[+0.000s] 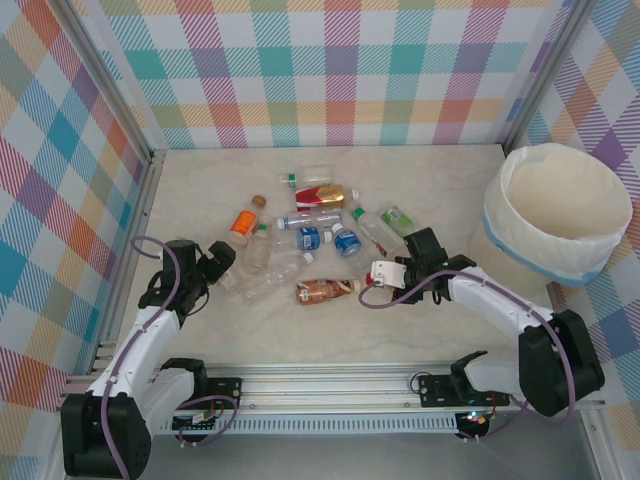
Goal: Put the plastic bottles in the bin
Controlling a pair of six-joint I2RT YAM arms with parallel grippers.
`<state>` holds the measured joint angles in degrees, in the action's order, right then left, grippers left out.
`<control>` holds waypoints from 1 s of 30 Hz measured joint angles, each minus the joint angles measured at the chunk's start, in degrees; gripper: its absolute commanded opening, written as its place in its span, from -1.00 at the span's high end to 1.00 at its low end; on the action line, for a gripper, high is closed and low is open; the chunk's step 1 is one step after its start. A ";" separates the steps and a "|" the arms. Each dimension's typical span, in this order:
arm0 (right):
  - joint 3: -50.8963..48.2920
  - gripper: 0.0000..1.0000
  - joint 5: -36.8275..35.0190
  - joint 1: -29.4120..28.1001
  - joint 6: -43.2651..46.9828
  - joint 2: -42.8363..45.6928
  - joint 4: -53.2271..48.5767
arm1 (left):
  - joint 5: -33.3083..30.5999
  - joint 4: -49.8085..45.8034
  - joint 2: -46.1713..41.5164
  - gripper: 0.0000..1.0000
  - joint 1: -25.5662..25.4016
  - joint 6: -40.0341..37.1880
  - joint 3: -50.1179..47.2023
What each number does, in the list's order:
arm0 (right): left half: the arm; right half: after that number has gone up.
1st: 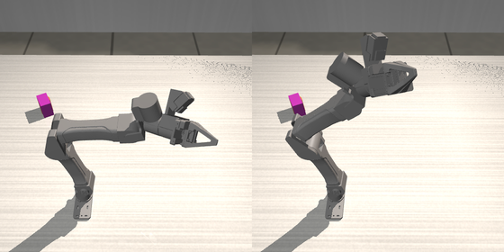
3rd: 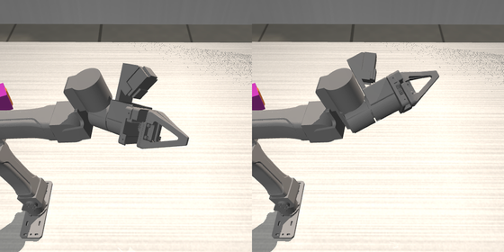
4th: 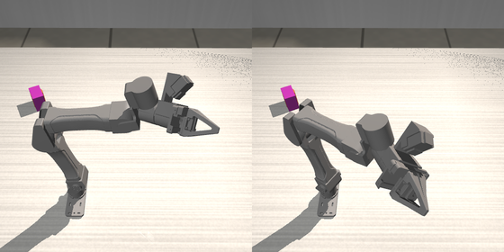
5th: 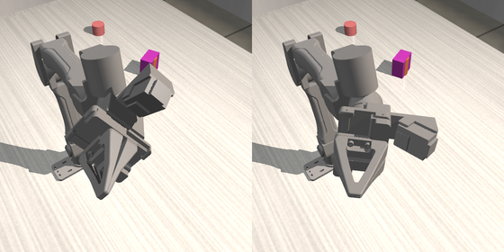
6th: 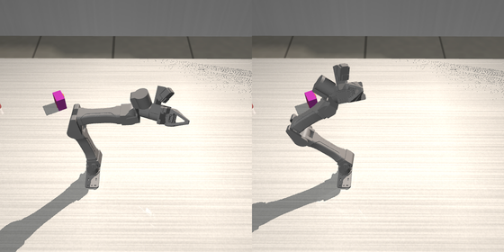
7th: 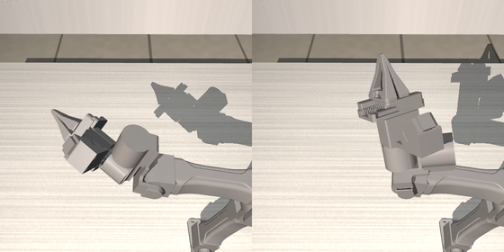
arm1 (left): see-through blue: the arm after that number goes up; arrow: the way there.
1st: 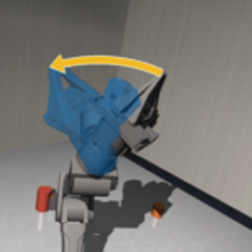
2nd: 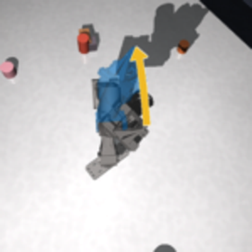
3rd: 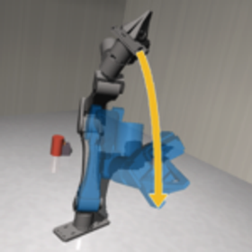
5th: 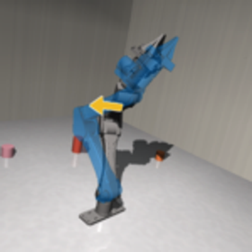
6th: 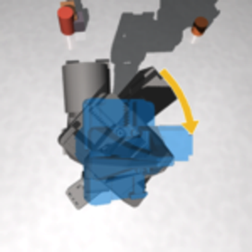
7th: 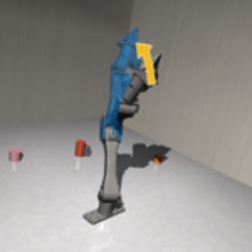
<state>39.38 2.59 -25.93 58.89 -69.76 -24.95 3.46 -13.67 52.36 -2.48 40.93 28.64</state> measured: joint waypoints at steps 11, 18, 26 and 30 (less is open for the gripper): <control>11.15 -0.02 -5.51 0.09 -37.62 6.54 5.75 | 3.72 2.89 -1.03 -1.00 0.00 0.00 0.33; 21.27 -0.05 -7.39 4.70 -54.14 8.74 7.91 | 3.23 0.81 1.31 -1.00 0.00 1.51 2.23; 37.62 -0.06 -8.22 19.02 -61.42 6.84 4.94 | 0.72 -3.43 4.20 -1.00 0.02 2.23 2.38; 42.62 -0.12 -10.82 25.94 -62.66 4.59 2.73 | 0.37 -4.50 5.07 -1.00 0.04 2.34 2.38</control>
<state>82.00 -8.23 0.01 -3.77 -65.17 -22.22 3.84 -18.17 57.43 -2.44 43.27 31.03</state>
